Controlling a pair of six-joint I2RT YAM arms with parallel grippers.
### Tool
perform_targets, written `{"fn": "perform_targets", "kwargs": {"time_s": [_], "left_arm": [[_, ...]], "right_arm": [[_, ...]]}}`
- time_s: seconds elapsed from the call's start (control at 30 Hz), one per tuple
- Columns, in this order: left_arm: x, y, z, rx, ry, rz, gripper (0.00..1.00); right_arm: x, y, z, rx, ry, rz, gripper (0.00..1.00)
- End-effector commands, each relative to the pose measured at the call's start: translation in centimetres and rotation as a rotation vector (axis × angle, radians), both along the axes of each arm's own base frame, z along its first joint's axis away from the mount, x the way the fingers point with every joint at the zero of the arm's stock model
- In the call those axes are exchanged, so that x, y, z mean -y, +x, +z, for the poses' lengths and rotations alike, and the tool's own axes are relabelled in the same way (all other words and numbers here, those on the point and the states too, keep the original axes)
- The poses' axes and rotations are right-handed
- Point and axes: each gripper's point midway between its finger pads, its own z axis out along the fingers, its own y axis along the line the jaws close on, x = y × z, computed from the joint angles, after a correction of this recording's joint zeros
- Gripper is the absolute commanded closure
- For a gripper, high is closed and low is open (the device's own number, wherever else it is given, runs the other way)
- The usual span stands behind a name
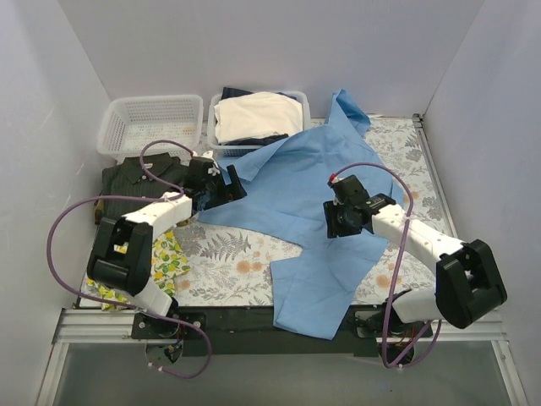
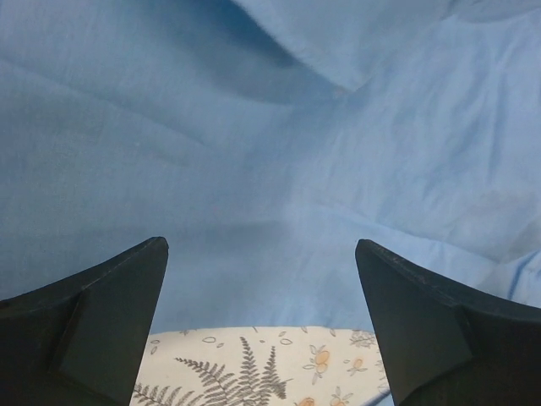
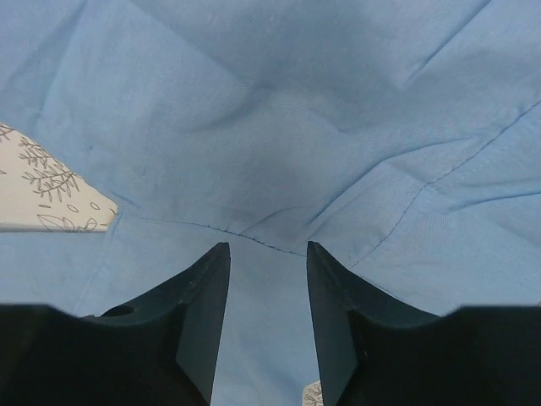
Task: Fold and stack the long sleeve shirts
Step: Flatten the shirt out
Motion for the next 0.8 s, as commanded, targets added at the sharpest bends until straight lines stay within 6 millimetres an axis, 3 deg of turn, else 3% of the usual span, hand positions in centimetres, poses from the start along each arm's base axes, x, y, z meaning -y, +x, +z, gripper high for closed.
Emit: {"fn": "perform_targets", "kwargs": {"time_s": [0.0,0.13,0.23,0.27,0.33,0.37,0.43,0.5,0.53,0.6,0.63,0.77], "left_arm": [[-0.1,0.5,-2.3,-0.038,0.052,0.010,0.06],[-1.7,0.1,-5.2,-0.117,0.143,0.085,0.07],[-3.2,-0.7,-7.1,-0.195,0.225,0.144,0.07],[-4.1,-2.2,-8.3,-0.272,0.277,0.162,0.07],[-4.9,-3.3,-8.9,-0.317,0.320,0.195,0.07],[-5.2,-4.9,-9.5,-0.364,0.350,0.193,0.07],[-5.1,-6.4,-9.1,-0.397,0.330,0.210,0.07],[-5.4,-9.5,-9.7,-0.471,0.307,0.210,0.06],[-5.1,-10.2,-8.8,-0.469,0.259,0.226,0.06],[-4.6,-13.3,-9.1,-0.547,0.198,0.212,0.06],[-4.0,-13.9,-8.0,-0.543,0.144,0.208,0.06],[-3.4,-16.9,-7.0,-0.613,0.069,0.192,0.06]], "right_arm": [[-0.7,-0.7,-2.2,-0.055,-0.014,0.033,0.54],[-0.3,-2.0,-4.5,-0.117,-0.046,0.039,0.66],[0.5,-2.8,-5.4,-0.144,-0.071,0.034,0.67],[0.8,-3.4,-5.9,-0.163,-0.083,0.033,0.67],[1.5,-4.2,-6.7,-0.199,-0.112,0.014,0.67],[1.9,-4.6,-7.1,-0.215,-0.126,0.000,0.67],[3.0,-6.1,-8.3,-0.267,-0.156,-0.040,0.68],[4.3,-7.7,-9.3,-0.319,-0.175,-0.080,0.68],[4.7,-8.1,-9.4,-0.339,-0.173,-0.112,0.69],[5.3,-9.2,-9.3,-0.366,-0.168,-0.153,0.69],[5.6,-9.4,-9.2,-0.390,-0.145,-0.193,0.69],[5.9,-10.5,-8.6,-0.434,-0.082,-0.238,0.67]]}}
